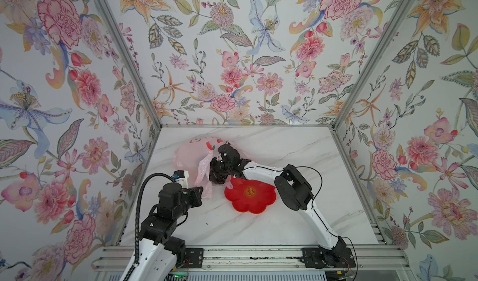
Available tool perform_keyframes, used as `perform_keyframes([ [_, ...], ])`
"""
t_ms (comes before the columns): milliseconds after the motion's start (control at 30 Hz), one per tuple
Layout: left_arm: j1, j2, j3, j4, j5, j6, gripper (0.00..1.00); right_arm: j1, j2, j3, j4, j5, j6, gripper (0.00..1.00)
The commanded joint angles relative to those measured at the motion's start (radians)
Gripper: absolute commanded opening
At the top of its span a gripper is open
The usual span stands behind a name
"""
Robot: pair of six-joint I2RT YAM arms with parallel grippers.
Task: Place the fruits into the plastic bag
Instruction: 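Withdraw the open right gripper out of the bag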
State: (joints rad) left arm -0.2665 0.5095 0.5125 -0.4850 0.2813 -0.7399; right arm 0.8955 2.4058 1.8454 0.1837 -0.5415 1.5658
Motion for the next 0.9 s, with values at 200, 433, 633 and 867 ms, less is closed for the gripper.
perform_keyframes([
  [200, 0.004, -0.015, -0.009, 0.012, 0.004, 0.019, 0.00, -0.011, -0.187, -0.052, -0.238, 0.025, -0.198, 0.99],
  [433, 0.004, -0.017, -0.010, 0.013, 0.004, 0.020, 0.00, -0.029, -0.264, -0.046, -0.479, 0.063, -0.364, 0.99],
  [633, 0.004, -0.017, -0.009, 0.011, 0.004, 0.020, 0.00, -0.032, -0.287, 0.012, -0.691, 0.073, -0.498, 0.99],
  [867, 0.005, -0.017, -0.009, 0.012, 0.000, 0.018, 0.00, -0.036, -0.293, 0.120, -1.033, 0.091, -0.681, 0.99],
])
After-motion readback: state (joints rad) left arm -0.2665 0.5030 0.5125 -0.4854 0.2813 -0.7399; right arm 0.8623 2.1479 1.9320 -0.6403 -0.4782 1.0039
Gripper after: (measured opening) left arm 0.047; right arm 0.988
